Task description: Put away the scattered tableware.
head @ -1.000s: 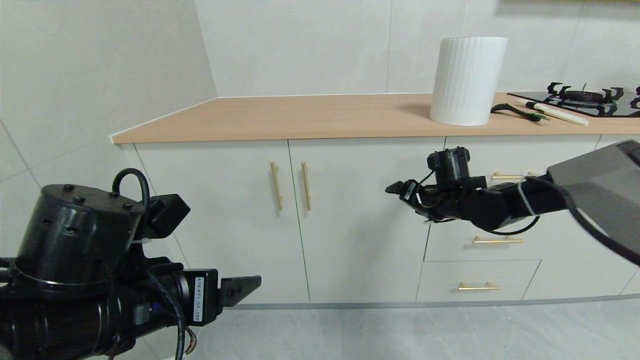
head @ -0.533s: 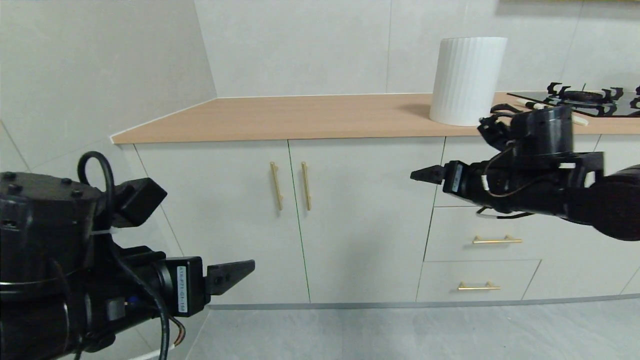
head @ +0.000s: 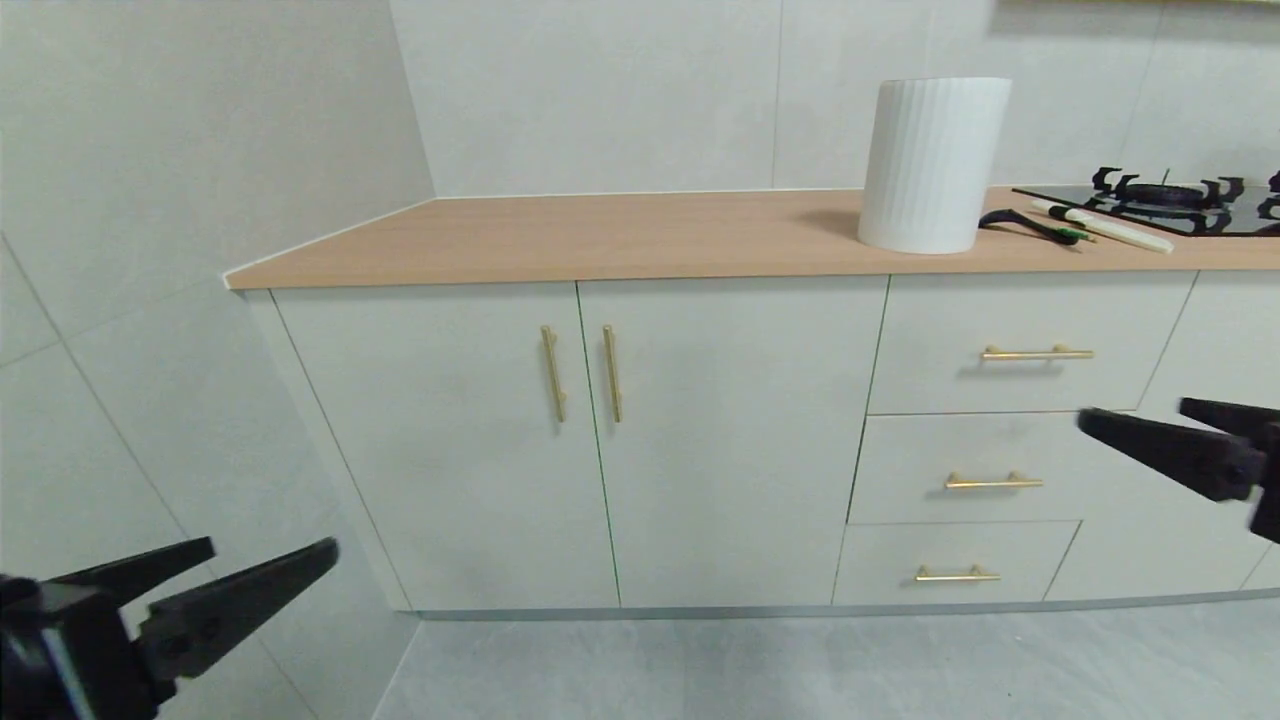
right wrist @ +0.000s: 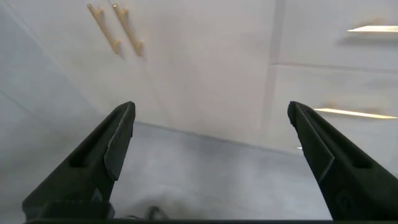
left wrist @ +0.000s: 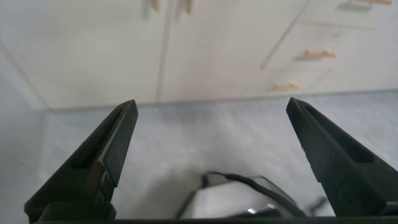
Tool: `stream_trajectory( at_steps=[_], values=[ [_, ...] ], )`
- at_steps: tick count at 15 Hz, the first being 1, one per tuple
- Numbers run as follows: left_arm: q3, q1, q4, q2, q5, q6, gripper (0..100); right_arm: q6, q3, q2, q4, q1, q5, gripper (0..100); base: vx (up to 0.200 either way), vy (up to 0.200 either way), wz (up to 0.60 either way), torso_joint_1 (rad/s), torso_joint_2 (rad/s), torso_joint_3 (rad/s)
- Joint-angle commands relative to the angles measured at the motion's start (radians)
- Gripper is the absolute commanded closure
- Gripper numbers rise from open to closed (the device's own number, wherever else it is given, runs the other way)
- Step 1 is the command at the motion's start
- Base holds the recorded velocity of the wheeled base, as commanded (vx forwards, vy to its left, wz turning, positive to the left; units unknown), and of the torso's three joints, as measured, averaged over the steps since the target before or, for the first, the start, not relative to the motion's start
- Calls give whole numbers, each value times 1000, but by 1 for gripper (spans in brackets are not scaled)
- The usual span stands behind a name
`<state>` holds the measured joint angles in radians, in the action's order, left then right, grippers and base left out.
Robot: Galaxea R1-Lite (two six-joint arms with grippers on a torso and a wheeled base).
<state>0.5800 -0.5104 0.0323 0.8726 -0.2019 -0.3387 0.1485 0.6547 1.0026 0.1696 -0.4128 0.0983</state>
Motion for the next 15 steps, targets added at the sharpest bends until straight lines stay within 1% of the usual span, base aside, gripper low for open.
stream_trajectory(
  at_steps=[1, 2, 3, 4, 6, 8, 9, 10, 11, 12, 13, 14, 15],
  values=[
    [-109, 115, 44, -320, -1, 155, 0, -70, -104, -447, -252, 31, 127, 0, 0, 0, 0, 0, 0, 0],
    [-117, 135, 66, -408, 6, 190, 0, -72, -102, -518, -331, 97, 143, 0, 0, 0, 0, 0, 0, 0],
    [-117, 139, 72, -434, 7, 191, 0, -72, -102, -539, -349, 120, 143, 0, 0, 0, 0, 0, 0, 0],
    [-115, 190, 123, -541, 9, 191, 0, -81, -106, -659, -424, 223, 143, 0, 0, 0, 0, 0, 0, 0],
    [-115, 240, 195, -636, 10, 193, 0, -182, -129, -800, -492, 308, 139, 0, 0, 0, 0, 0, 0, 0],
    [-117, 285, 233, -693, 16, 201, 0, -254, -187, -900, -499, 365, 116, 0, 0, 0, 0, 0, 0, 0],
    [-114, 323, 264, -762, 30, 219, 0, -308, -231, -984, -501, 402, 112, 0, 0, 0, 0, 0, 0, 0],
    [-108, 346, 273, -776, 16, 233, 0, -319, -262, -1003, -498, 410, 124, 0, 0, 0, 0, 0, 0, 0],
    [-97, 377, 273, -774, -21, 221, 0, -320, -290, -1003, -493, 410, 155, 0, 0, 0, 0, 0, 0, 0],
    [-92, 391, 271, -774, -54, 211, 0, -314, -302, -1003, -486, 410, 181, 0, 0, 0, 0, 0, 0, 0],
    [-92, 426, 273, -776, -68, 213, 0, -307, -322, -1003, -470, 410, 189, 0, 0, 0, 0, 0, 0, 0],
    [-100, 483, 278, -807, -57, 224, 0, -287, -342, -1003, -443, 411, 199, 0, 0, 0, 0, 0, 0, 0],
    [-120, 509, 291, -868, -27, 257, 0, -270, -368, -1003, -412, 410, 222, 0, 0, 0, 0, 0, 0, 0]
  ],
)
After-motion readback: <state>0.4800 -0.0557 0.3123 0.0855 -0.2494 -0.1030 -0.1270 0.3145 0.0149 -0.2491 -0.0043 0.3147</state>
